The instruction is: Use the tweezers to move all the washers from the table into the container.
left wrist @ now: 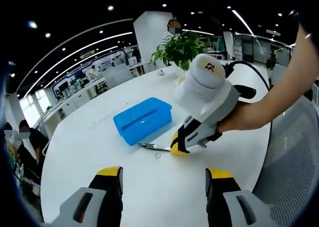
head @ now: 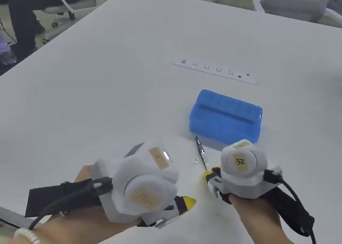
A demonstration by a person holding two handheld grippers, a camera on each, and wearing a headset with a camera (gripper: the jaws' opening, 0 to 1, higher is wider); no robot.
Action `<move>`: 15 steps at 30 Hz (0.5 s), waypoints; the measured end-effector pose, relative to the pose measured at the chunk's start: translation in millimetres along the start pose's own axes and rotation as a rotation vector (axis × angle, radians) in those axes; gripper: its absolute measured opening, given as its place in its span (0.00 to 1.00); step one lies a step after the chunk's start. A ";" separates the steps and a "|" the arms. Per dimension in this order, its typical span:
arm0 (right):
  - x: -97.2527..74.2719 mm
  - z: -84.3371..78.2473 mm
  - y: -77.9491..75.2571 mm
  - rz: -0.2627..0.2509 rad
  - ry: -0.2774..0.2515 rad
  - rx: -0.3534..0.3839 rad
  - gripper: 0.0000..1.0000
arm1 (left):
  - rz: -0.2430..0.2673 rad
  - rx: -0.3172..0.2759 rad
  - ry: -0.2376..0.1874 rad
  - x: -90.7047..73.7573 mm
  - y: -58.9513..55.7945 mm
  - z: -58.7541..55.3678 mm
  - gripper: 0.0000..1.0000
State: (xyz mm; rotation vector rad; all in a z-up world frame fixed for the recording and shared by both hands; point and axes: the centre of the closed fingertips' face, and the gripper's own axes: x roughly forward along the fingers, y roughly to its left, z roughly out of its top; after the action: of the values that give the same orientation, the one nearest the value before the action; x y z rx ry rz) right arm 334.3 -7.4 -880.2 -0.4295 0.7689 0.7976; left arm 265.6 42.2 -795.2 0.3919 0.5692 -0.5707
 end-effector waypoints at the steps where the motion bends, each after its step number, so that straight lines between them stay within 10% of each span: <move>1: 3.2 3.3 1.1 0.012 -0.017 -0.017 0.03 | -0.007 0.002 0.004 1.3 0.5 -0.6 0.66; 8: -11.4 -5.2 5.4 0.123 0.053 0.048 0.02 | -0.060 0.050 -0.013 13.5 7.8 7.1 0.49; 15: -49.5 -9.7 13.5 0.266 0.132 0.177 0.02 | -0.135 0.329 -0.003 52.8 0.9 0.9 0.34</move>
State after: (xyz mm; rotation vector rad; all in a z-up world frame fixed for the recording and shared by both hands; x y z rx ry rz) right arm 297.1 -28.3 -850.2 -0.2242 1.0256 0.9456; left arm 303.2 21.7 -826.0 0.6667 0.5016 -0.7980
